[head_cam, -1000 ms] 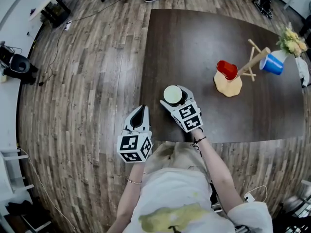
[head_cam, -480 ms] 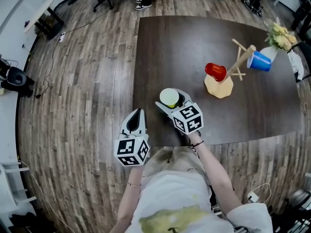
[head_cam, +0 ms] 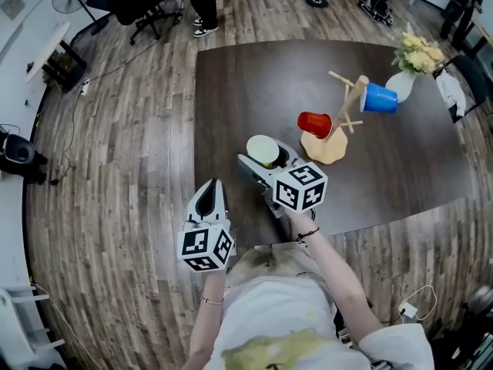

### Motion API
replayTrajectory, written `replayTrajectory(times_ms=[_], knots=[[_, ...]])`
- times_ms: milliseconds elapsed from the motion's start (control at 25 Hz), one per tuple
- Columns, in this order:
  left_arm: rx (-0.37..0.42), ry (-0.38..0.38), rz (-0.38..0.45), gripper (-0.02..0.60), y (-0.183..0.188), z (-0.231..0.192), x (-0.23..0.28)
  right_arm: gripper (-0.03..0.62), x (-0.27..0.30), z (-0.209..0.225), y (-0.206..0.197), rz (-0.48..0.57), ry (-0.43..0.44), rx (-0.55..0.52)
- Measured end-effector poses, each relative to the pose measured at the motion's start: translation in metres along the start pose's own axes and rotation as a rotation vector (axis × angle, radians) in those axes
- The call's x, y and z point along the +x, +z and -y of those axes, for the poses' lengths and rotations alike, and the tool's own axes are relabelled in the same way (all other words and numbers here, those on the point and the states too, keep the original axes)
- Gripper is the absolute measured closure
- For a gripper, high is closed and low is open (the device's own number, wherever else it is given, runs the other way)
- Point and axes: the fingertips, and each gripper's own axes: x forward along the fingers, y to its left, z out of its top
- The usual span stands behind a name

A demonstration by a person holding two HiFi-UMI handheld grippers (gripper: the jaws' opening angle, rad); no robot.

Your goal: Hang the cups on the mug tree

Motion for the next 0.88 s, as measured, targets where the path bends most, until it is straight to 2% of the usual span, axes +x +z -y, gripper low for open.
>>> replayTrajectory(times_ms=[240,880], knots=[[0.001,-0.044,0.034,0.558,0.015,0.025,0.015,0.241,-0.012,0.008,0.032,0.057,-0.001,0.028],[0.012,-0.058,0.104,0.558,0.046,0.058,0.032,0.243,-0.037,0.021,0.123,0.287,0.047,0.199]])
